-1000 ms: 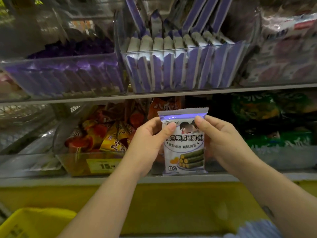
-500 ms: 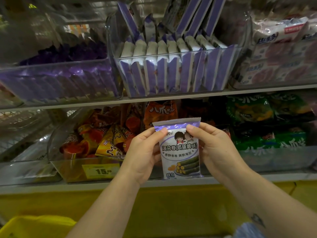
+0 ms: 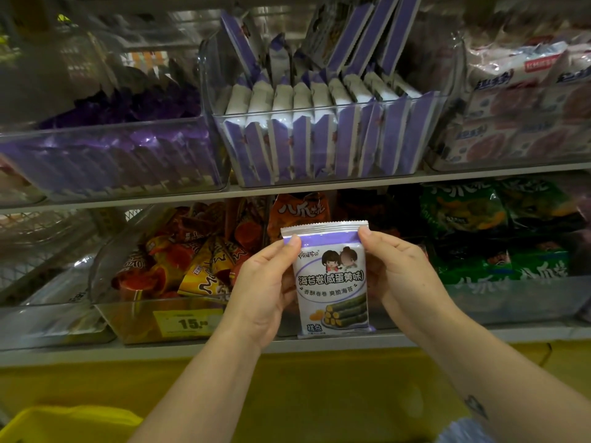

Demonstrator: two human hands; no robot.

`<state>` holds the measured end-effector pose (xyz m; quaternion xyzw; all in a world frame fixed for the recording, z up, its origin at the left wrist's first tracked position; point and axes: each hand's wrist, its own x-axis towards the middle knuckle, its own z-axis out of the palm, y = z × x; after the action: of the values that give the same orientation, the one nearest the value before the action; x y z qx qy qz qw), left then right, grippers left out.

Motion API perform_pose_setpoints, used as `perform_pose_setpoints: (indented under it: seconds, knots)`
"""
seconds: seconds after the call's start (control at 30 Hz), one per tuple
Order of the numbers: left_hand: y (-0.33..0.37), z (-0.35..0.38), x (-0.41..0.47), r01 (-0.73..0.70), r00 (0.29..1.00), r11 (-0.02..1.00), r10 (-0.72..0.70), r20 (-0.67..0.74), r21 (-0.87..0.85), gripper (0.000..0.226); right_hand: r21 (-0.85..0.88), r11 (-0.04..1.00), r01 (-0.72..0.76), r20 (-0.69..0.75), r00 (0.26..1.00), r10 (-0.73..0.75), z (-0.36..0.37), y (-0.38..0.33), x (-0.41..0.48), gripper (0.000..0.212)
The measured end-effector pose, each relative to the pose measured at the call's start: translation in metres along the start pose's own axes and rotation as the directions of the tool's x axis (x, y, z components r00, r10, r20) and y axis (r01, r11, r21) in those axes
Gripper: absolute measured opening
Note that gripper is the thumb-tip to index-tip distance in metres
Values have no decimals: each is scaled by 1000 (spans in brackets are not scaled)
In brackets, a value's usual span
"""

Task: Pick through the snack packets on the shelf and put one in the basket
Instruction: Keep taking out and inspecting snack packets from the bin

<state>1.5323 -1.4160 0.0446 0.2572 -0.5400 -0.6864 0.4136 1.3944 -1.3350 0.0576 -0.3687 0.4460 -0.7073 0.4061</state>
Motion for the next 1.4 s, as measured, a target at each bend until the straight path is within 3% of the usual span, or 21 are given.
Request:
perform_pose_setpoints:
  seconds: [0.2, 0.3, 0.47, 0.6, 0.77, 1.1, 1.2, 1.27, 1.33, 1.4]
  knots:
    - [2, -1, 2, -55, 998, 998, 54, -43, -18, 16, -73, 997, -19, 54, 998, 23, -5, 5, 6, 32]
    - [3, -3, 3, -55, 997, 998, 52, -64, -38, 19, -156, 987, -45, 163, 984, 71, -9, 4, 8, 32]
    - [8, -10, 6, -9, 998, 993, 1, -70, -119, 18, -449, 881, -148, 341, 883, 322, -19, 2, 8, 39]
    - [13, -18, 9, 131, 987, 989, -123, 99, -70, 29, -300, 897, -325, 310, 856, 414, -21, -1, 8, 36]
    - [14, -28, 8, 315, 861, 942, -335, 382, 115, 41, -165, 860, -483, 318, 799, 510, -24, -6, 8, 47]
    - [9, -36, 13, 374, 799, 922, -374, 471, 97, 41, -84, 837, -540, 344, 773, 533, -22, -5, 10, 43]
    - [9, -36, 13, 358, 800, 929, -356, 484, 91, 43, -88, 858, -505, 344, 793, 502, -23, -4, 9, 42]
    - [9, -33, 13, 313, 853, 946, -320, 411, 87, 44, -113, 896, -429, 329, 835, 441, -24, -2, 10, 42]
    - [4, -27, 13, 140, 953, 971, -186, 240, 196, 41, -167, 928, -332, 308, 877, 369, -24, 0, 10, 41]
    - [-1, -21, 13, -93, 995, 894, 62, 84, 439, 32, -198, 943, -268, 325, 890, 321, -24, 1, 10, 42]
